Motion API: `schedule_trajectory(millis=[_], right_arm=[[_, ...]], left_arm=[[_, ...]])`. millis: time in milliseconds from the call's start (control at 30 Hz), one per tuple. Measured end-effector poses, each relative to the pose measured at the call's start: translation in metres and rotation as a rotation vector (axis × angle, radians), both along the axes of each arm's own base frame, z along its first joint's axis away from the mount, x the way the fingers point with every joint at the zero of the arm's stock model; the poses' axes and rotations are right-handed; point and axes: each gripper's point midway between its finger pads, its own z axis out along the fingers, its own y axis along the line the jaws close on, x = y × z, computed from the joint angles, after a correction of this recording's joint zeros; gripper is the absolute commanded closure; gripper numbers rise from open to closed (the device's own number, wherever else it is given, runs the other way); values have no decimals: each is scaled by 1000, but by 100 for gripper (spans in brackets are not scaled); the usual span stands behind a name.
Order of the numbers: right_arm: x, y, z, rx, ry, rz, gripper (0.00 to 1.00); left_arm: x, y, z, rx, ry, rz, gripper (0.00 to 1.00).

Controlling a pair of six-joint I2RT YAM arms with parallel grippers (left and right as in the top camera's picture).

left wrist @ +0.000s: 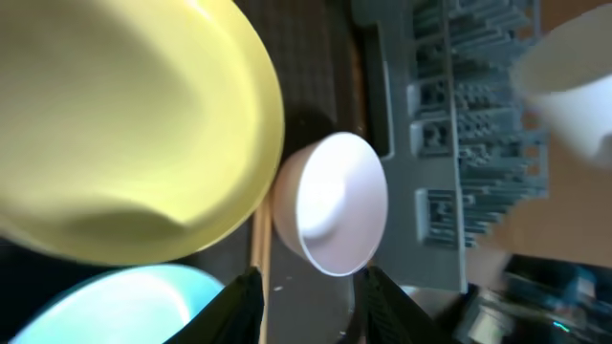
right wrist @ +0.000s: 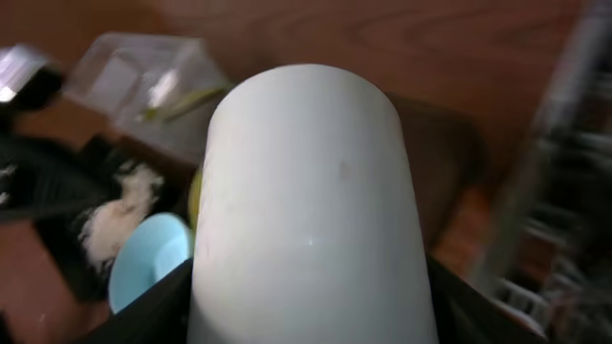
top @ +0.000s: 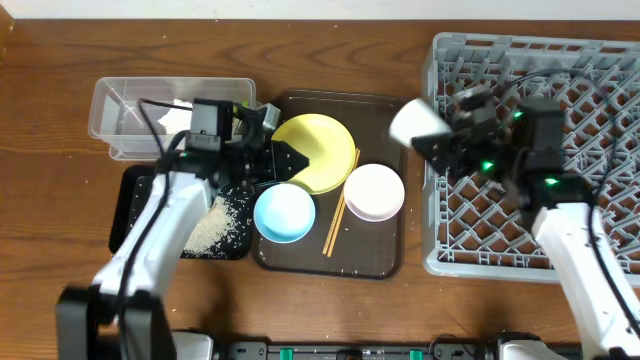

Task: Sort waste into correct bins and load items into the dishwasher rack
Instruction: 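Carry the cup with the right gripper and place it in the rack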

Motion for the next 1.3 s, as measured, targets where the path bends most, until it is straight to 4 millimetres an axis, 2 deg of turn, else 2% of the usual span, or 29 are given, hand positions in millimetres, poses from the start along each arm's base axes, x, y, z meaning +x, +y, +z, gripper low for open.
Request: schedule_trajectory(millis=[200,400,533,833,967,1133,1300], right_arm=[[14,-35,24,-113,29,-173,99],[26,-74,43,-254,50,-344,99],[41,-102,46,-326,99,-438,99],[77,-170,29,-497,269,-620,99],[88,-197,12,-556,356,-668,99],[92,-225,-14,-590,425,-718,99],[89,-243,-34,-606,485,-743,99]], left_arm=[[-8,18,19,109,-72,58,64],[-14,30,14,181,-55,88,64],[-15,33,11,202,-53,90,64],[-14,35,10,215,-52,96,64],[-14,37,9,227,-54,103,64],[-13,38,8,232,-55,107,64],[-13,38,8,234,-55,107,64]])
